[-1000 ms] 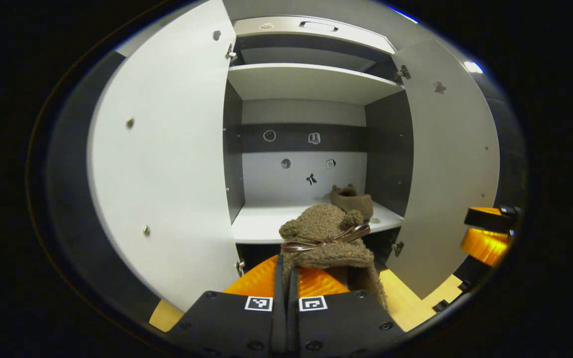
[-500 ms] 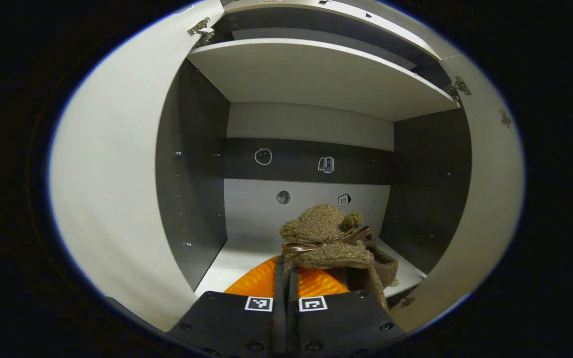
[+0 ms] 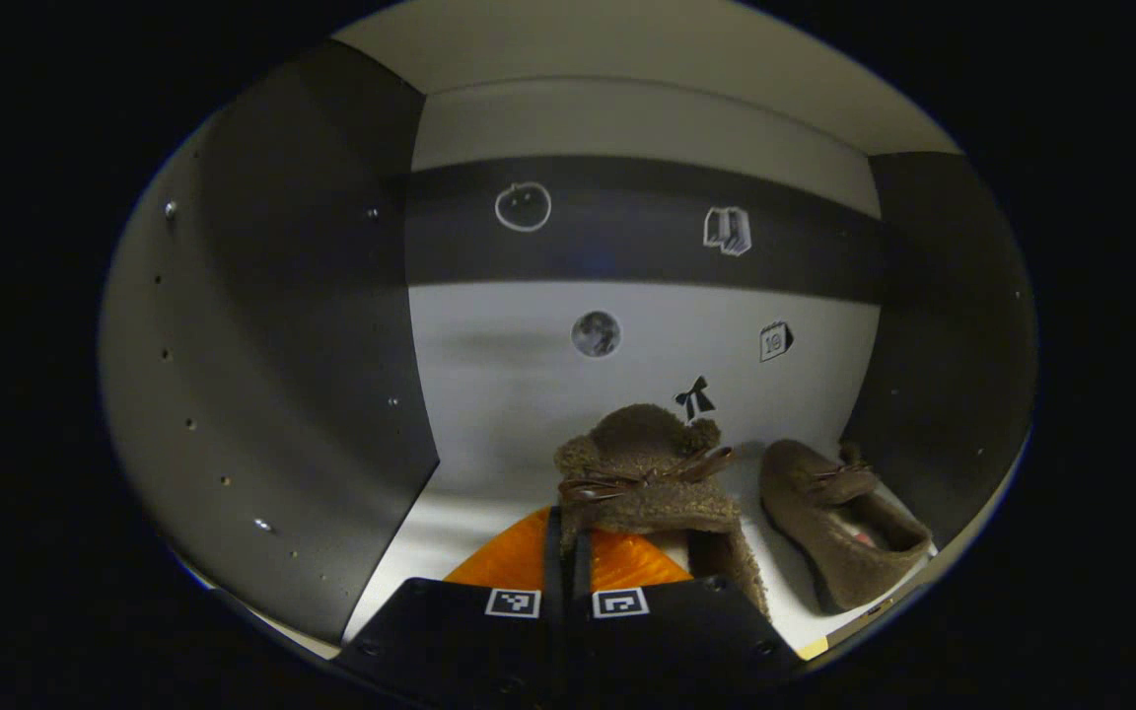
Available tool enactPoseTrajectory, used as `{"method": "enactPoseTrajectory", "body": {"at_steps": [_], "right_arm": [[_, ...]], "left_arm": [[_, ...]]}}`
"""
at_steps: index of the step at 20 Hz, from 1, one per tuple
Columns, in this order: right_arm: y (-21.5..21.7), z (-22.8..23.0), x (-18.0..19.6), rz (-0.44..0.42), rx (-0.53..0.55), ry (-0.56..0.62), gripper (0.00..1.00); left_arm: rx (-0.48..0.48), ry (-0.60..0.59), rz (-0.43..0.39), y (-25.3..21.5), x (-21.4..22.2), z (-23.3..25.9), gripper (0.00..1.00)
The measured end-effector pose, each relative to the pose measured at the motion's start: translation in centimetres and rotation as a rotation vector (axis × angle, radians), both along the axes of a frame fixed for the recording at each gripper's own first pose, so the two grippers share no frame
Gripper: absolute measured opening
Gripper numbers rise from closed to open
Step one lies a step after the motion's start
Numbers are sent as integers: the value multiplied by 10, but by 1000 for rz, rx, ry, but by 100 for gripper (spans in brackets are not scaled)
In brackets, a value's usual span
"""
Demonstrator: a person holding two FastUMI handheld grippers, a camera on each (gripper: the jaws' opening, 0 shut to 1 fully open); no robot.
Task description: Grab one shoe with the right hand and put it into the shoe cabinet, grab the other shoe with the left hand and put it into the shoe cabinet; then close the right door with the right hand and the left door with the left hand.
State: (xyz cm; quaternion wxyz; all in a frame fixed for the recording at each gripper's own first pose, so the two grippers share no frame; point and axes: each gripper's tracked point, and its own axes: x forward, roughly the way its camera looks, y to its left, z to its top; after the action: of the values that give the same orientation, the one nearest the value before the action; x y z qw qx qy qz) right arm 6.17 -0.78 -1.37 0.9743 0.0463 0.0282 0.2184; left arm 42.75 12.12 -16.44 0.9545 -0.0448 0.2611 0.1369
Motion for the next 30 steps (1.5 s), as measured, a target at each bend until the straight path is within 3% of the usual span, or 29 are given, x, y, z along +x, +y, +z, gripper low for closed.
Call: {"method": "enactPoseTrajectory", "body": {"at_steps": [6, 9, 12, 14, 18, 22, 26, 30], "right_arm": [[-7, -8, 10, -16, 2, 28, 97], [-7, -5, 12, -20, 10, 27, 97], [-3, -4, 12, -17, 13, 18, 98], [2, -3, 11, -12, 18, 19, 98], [13, 7, 6, -10, 26, -5, 97], [23, 22, -5, -31, 2, -52, 97], [21, 46, -20, -100, -70, -145, 98], [21, 58, -35, -122, -64, -156, 98]], "left_arm": [[-13, 41, -20, 2, 15, -27, 7], [54, 56, -27, 8, 14, -22, 26], [125, 43, -41, 12, 7, -8, 65], [134, 23, -64, 10, -1, 3, 98], [110, -70, -111, -2, -26, 30, 96], [96, -252, -183, -35, -67, 91, 96], [49, -443, -254, -73, -146, 161, 100], [40, -520, -307, -93, -240, 200, 96]]}}
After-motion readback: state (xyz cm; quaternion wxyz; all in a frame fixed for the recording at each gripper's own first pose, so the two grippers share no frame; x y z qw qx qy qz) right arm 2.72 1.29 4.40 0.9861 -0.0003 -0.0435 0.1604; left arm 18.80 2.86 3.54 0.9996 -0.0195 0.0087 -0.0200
